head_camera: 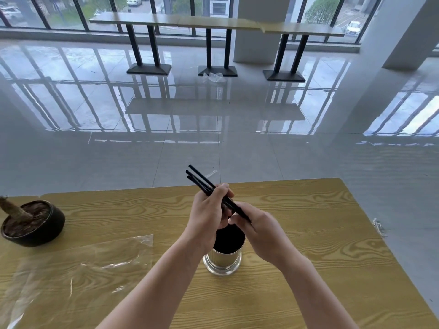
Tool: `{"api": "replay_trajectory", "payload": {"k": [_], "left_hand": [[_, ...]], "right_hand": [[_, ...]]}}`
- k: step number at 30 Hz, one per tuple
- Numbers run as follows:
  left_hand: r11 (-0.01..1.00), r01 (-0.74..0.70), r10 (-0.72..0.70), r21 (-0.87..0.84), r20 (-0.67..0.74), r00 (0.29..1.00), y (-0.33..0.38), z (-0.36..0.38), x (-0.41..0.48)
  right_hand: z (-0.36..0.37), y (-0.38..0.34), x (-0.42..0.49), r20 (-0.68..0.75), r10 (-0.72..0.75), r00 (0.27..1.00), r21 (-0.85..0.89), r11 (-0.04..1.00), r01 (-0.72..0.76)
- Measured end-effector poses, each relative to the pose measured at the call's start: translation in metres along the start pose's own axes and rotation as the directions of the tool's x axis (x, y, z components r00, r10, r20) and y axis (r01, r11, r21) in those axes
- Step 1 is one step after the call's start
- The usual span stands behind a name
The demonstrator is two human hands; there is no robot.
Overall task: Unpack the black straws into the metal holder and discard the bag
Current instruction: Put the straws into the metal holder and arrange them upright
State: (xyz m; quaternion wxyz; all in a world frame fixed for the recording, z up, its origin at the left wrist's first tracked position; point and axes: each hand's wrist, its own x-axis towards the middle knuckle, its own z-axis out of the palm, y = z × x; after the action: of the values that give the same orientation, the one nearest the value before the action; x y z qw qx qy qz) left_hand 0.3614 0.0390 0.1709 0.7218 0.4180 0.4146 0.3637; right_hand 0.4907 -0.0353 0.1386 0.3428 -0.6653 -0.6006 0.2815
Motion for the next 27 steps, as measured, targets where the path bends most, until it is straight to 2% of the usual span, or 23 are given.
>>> {"api": "replay_trajectory", "payload": {"k": [3,6,8,11,13,15,17,19,21,23,25,27], "left_hand": [[0.996,0.059,-0.057,-0.062,0.029,0.998,0.003,-0.007,0.003],[0.995,-0.028,0.028,0.092,0.004,1.0,0.002,-0.012,0.007],[0.978,-0.108,0.108,0.176,0.008,0.994,0.003,-0.015,0.009],[0.987,-0.125,0.114,0.104,0.105,0.988,0.003,-0.021,0.008],[0.99,-0.117,0.106,0.073,0.139,0.985,0.0,-0.021,0.006],[0.99,-0.12,0.109,0.077,0.127,0.986,-0.005,-0.021,0.006],[0.981,-0.149,0.136,0.125,0.112,0.984,-0.008,-0.021,0.008],[0.937,-0.213,0.185,0.276,0.124,0.975,-0.01,-0.021,0.01],[0.833,-0.299,0.25,0.465,0.164,0.954,-0.011,-0.023,0.011],[0.728,-0.368,0.313,0.579,0.197,0.929,-0.011,-0.024,0.011],[0.659,-0.414,0.351,0.627,0.229,0.908,-0.011,-0.024,0.009],[0.605,-0.445,0.343,0.661,0.289,0.894,-0.011,-0.021,0.008]], "right_hand": [[0.003,0.004,0.002,0.055,0.04,0.998,0.205,0.978,-0.05],[0.009,0.01,0.003,0.052,0.031,0.998,0.242,0.969,-0.043],[0.012,0.012,0.003,0.054,0.041,0.998,0.331,0.942,-0.056],[0.015,0.013,0.001,0.078,0.064,0.995,0.526,0.845,-0.095],[0.017,0.013,-0.001,0.107,0.063,0.992,0.582,0.805,-0.114],[0.018,0.013,-0.002,0.133,0.073,0.988,0.584,0.8,-0.138],[0.017,0.013,-0.002,0.148,0.082,0.986,0.525,0.838,-0.148],[0.013,0.014,-0.001,0.189,0.078,0.979,0.373,0.916,-0.145],[0.005,0.014,0.0,0.222,0.079,0.972,0.21,0.969,-0.126],[-0.008,0.01,0.002,0.143,0.071,0.987,0.189,0.977,-0.098],[-0.022,0.001,0.007,-0.021,0.054,0.998,0.244,0.969,-0.048],[-0.033,-0.01,0.014,-0.094,0.026,0.995,0.318,0.948,0.005]]}}
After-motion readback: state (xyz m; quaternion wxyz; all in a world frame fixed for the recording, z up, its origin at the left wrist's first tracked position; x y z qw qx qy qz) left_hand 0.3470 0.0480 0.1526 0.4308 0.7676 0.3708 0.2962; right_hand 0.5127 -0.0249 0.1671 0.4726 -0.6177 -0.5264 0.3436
